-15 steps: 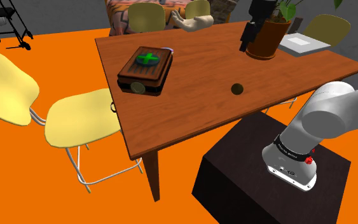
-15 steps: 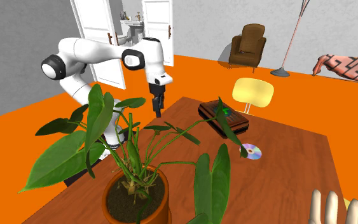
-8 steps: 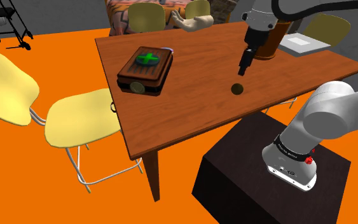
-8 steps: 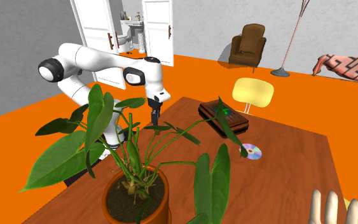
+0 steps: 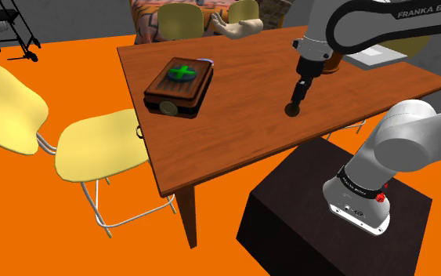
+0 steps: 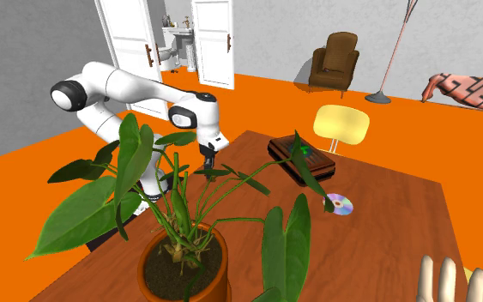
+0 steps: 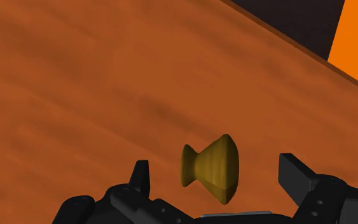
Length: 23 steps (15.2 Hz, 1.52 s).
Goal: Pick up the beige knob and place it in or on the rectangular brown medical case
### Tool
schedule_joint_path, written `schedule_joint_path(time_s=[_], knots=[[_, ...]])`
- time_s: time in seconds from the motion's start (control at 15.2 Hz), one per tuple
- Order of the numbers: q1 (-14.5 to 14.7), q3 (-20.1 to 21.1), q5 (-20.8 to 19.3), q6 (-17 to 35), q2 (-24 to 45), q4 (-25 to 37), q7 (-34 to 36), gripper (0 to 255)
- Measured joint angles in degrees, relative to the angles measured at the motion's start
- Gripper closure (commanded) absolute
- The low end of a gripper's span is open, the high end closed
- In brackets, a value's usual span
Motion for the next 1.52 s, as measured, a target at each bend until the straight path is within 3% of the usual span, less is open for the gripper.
schedule_joint_path(time_s=[0.53,0.59,1.25,1.52], knots=[[0.04,0.01,0.03,2.13,0.42,-1.69,0.02,0],[0.04,0.01,0.03,2.13,0.42,-1.69,0.02,255],[0.03,0.0,0.03,2.13,0.41,-1.67,0.01,255],[0.05,0.09,0.07,-0.62,-0.46,0.21,0.1,255]])
